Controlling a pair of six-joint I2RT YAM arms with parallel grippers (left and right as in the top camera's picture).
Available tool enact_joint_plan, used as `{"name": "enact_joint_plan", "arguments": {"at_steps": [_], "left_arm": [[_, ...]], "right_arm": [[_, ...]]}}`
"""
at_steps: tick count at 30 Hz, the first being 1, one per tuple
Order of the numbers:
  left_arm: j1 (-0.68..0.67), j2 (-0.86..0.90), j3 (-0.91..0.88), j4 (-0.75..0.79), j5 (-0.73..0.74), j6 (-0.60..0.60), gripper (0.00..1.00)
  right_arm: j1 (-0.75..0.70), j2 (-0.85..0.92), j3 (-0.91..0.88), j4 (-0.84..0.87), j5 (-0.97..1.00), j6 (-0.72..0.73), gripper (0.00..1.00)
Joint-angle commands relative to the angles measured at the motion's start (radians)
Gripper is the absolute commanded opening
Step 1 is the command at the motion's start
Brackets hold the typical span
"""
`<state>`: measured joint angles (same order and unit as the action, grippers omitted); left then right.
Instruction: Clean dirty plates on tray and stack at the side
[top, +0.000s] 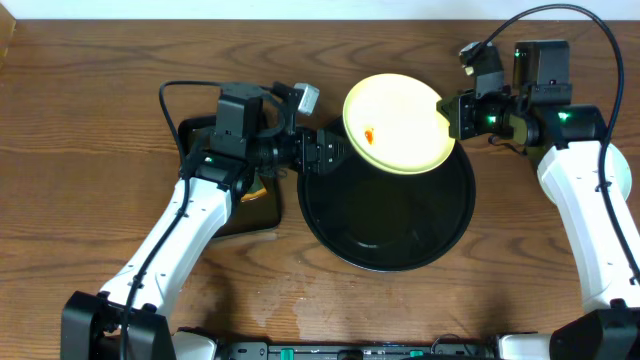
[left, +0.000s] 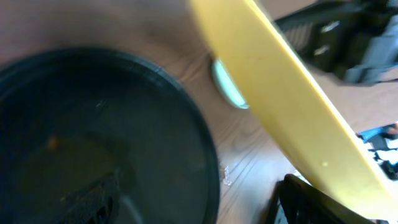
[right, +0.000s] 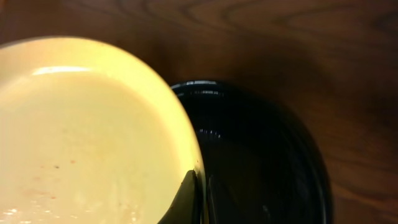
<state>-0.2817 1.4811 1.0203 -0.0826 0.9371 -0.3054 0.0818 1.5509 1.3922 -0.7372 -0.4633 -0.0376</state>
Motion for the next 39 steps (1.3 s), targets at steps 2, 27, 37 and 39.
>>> {"name": "enact_joint_plan", "arguments": {"at_steps": [2,27,37,39], "left_arm": [[0.001,-0.003,0.021,0.074,0.092,-0.094,0.83],[0.001,-0.003,0.021,-0.183,-0.099,0.035,0.82],[-0.032,0.016,0.018,-0.426,-0.478,0.070,0.82],[-0.036,0.024,0.017,-0.430,-0.478,0.077,0.82]], "right_arm": [[0.046,-0.008,0.005,-0.010,0.003,-0.040,0.01],[0.037,0.004,-0.017,-0.161,0.063,0.059,0.24],[0.178,0.137,-0.198,-0.137,0.145,0.240,0.43],[0.182,0.173,-0.214,-0.115,0.146,0.240,0.41]]}}
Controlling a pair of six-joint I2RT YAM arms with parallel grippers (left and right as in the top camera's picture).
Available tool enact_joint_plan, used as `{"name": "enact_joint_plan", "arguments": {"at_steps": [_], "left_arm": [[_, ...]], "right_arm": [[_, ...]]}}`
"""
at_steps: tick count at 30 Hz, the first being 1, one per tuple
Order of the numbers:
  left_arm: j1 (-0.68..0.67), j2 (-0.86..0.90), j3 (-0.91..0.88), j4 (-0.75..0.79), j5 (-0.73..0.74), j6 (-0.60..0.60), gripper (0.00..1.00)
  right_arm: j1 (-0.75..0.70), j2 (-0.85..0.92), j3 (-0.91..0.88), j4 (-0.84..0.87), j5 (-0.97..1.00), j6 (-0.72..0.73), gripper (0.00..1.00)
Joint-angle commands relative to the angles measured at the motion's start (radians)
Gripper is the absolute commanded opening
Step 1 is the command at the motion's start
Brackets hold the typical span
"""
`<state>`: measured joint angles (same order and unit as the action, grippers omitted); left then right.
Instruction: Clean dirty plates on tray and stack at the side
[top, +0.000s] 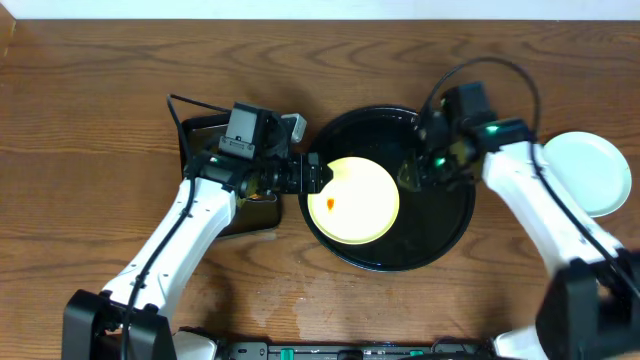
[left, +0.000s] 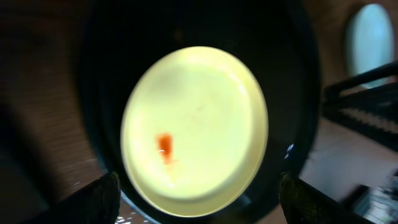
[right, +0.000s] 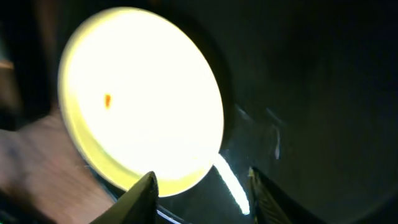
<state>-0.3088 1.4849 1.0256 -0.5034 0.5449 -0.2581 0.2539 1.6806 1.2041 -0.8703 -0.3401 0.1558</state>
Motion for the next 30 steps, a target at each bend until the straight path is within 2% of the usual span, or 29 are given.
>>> {"name": "enact_joint_plan", "arguments": {"at_steps": [1,9,13,21,26,30], "left_arm": [[-0.009,0.024,0.012,-0.009,-0.086,0.030,0.82],[-0.009,0.041,0.011,-0.009,-0.086,0.029,0.82],[-0.009,0.044,0.011,-0.012,-0.086,0.029,0.82],[-0.009,0.044,0.011,-0.004,-0.085,0.029,0.83],[-0.009,0.044,0.011,0.018,-0.082,0.029,0.83],[-0.009,0.044,0.011,0.042,-0.082,0.029,0.83]], "right_arm": [[0.011,0.068,-0.032,0.032,0.022,0.046,0.39],[0.036,0.213,-0.036,0.126,-0.074,0.029,0.25],[0.042,0.219,-0.035,0.151,-0.040,0.031,0.02],[0.013,0.174,-0.033,0.155,0.026,0.045,0.01],[-0.035,0.048,-0.032,0.161,0.018,0.042,0.01],[-0.050,-0.052,-0.032,0.146,-0.009,-0.016,0.01]]}}
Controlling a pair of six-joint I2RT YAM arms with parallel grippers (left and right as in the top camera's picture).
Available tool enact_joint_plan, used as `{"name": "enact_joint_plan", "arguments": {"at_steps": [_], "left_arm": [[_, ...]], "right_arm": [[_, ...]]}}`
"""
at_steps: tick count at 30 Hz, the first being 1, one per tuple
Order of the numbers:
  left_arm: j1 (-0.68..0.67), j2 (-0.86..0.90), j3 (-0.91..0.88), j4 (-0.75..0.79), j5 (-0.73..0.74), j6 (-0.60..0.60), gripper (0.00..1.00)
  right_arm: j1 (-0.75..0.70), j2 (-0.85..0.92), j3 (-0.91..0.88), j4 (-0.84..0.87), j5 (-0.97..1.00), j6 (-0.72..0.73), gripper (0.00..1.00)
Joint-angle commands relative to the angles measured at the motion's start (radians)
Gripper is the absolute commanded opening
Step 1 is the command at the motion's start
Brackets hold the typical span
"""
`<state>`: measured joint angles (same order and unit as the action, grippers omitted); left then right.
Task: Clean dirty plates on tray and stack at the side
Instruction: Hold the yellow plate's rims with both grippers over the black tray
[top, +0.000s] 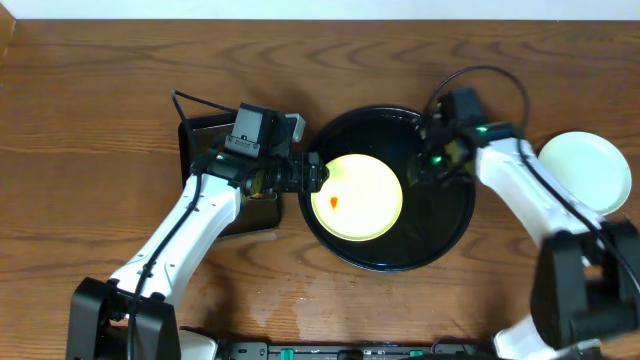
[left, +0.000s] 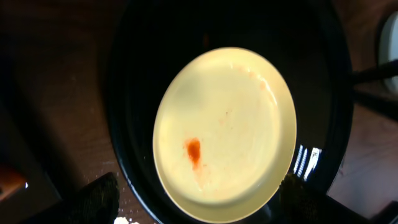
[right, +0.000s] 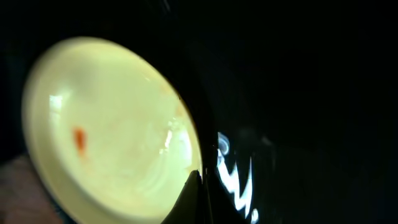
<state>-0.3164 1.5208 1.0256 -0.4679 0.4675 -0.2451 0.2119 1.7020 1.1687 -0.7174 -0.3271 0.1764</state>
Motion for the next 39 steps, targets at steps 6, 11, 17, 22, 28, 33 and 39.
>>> {"name": "enact_joint_plan", "arguments": {"at_steps": [6,11,17,22,28,33,39], "left_arm": [[-0.001,0.008,0.011,0.013,-0.005,0.016,0.83],[-0.001,0.008,0.011,0.004,-0.005,0.016,0.83],[-0.001,0.008,0.011,-0.033,-0.006,0.017,0.83],[-0.001,0.008,0.011,-0.036,-0.005,0.017,0.84],[-0.001,0.008,0.011,-0.037,-0.005,0.017,0.83],[-0.001,0.008,0.011,-0.045,-0.005,0.017,0.83],[-0.001,0.008,0.011,-0.043,-0.009,0.021,0.83]], "right_arm": [[-0.007,-0.097,-0.002,-0.032,-0.021,-0.061,0.14],[0.013,0.019,-0.013,-0.018,-0.027,-0.108,0.39],[0.017,0.186,-0.013,0.073,-0.238,-0.229,0.35],[0.014,0.270,-0.013,0.102,-0.295,-0.235,0.29],[0.012,0.330,-0.013,0.108,-0.354,-0.230,0.01],[-0.003,0.298,-0.011,0.109,-0.352,-0.206,0.01],[-0.027,0.193,-0.011,0.066,-0.298,-0.208,0.01]]}}
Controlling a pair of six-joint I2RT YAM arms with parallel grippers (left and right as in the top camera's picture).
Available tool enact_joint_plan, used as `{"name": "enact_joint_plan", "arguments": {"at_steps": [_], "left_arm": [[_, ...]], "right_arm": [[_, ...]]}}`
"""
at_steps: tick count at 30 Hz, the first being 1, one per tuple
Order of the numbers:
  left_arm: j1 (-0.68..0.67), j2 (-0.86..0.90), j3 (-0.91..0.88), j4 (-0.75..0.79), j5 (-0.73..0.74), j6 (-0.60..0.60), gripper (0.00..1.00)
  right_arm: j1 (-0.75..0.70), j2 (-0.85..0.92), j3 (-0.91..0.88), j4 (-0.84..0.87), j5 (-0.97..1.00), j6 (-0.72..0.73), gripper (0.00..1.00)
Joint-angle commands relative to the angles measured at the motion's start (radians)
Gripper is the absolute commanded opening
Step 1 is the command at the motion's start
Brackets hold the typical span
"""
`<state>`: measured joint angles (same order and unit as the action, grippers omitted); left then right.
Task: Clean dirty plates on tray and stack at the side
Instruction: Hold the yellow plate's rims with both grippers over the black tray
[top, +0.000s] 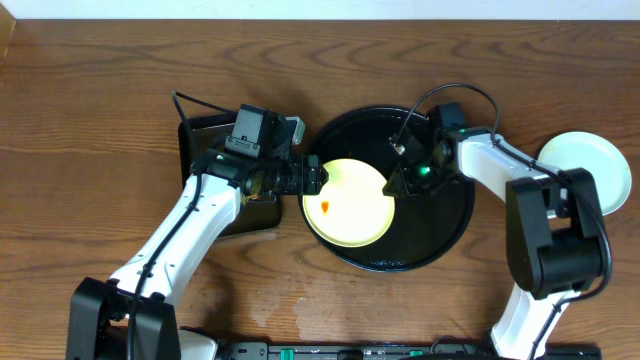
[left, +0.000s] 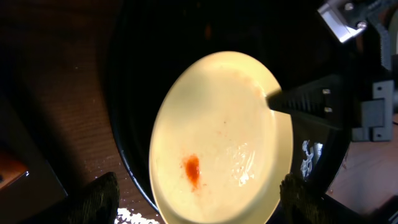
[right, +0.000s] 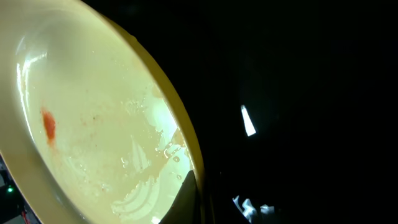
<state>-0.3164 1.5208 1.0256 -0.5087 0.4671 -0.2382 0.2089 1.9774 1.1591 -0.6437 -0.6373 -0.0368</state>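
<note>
A yellow plate (top: 347, 203) with a red smear (left: 191, 169) lies in the round black tray (top: 440, 215). Wet streaks glisten on the plate's surface (right: 93, 112). My right gripper (top: 395, 183) is shut on the plate's right rim, with one finger (right: 189, 196) lying inside the rim. The left gripper (top: 310, 178) hangs open just over the plate's left edge, its fingertips (left: 102, 199) wide apart on either side of the plate and holding nothing.
A pale, clean-looking plate (top: 590, 172) sits on the table to the right of the tray. A dark rectangular tray (top: 200, 135) lies under the left arm, with something orange (top: 258, 195) in it. Bare wood surrounds it all.
The right gripper, still shut on the rim, now sits further left, and the yellow plate has shifted slightly left in the tray. The left gripper has hardly moved.
At first my right gripper held the yellow plate raised and tilted over the tray's far edge. Then the plate lay in the tray with the right gripper open beside it. After that the gripper was shut on the right rim, and now the plate sits slightly further left.
</note>
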Motion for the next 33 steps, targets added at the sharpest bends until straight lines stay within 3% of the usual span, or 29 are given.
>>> {"name": "enact_joint_plan", "arguments": {"at_steps": [1,9,15,19,20,21,22,24,27,33], "left_arm": [[-0.001,0.008,0.011,-0.003,-0.008,0.020,0.83],[-0.001,0.008,0.011,0.003,0.016,0.020,0.84],[-0.001,0.008,0.011,0.118,0.260,0.015,0.83],[-0.001,0.008,0.011,0.181,0.311,-0.024,0.83],[-0.001,0.008,0.011,0.196,0.312,-0.033,0.82],[-0.001,0.008,0.011,0.208,0.312,-0.037,0.68],[-0.001,0.008,0.011,0.212,0.312,-0.036,0.63],[-0.001,0.008,0.011,0.210,0.312,-0.036,0.62],[-0.001,0.008,0.011,0.200,0.311,-0.036,0.69],[-0.001,0.008,0.011,0.200,0.311,-0.036,0.61]], "right_arm": [[-0.029,-0.104,-0.002,-0.012,0.023,0.006,0.01],[-0.045,-0.273,-0.002,-0.043,0.089,0.007,0.01],[-0.045,-0.332,-0.002,-0.064,0.090,0.006,0.01],[-0.045,-0.343,-0.002,-0.078,0.090,0.006,0.01],[-0.045,-0.343,-0.002,-0.083,0.090,0.006,0.01],[-0.045,-0.343,-0.002,-0.087,0.080,0.006,0.01],[-0.045,-0.344,-0.002,-0.090,0.072,0.005,0.01],[-0.045,-0.349,-0.002,-0.089,0.042,-0.006,0.01],[-0.045,-0.360,-0.002,-0.085,0.022,-0.006,0.01],[-0.045,-0.403,-0.002,-0.086,0.034,-0.006,0.01]]}}
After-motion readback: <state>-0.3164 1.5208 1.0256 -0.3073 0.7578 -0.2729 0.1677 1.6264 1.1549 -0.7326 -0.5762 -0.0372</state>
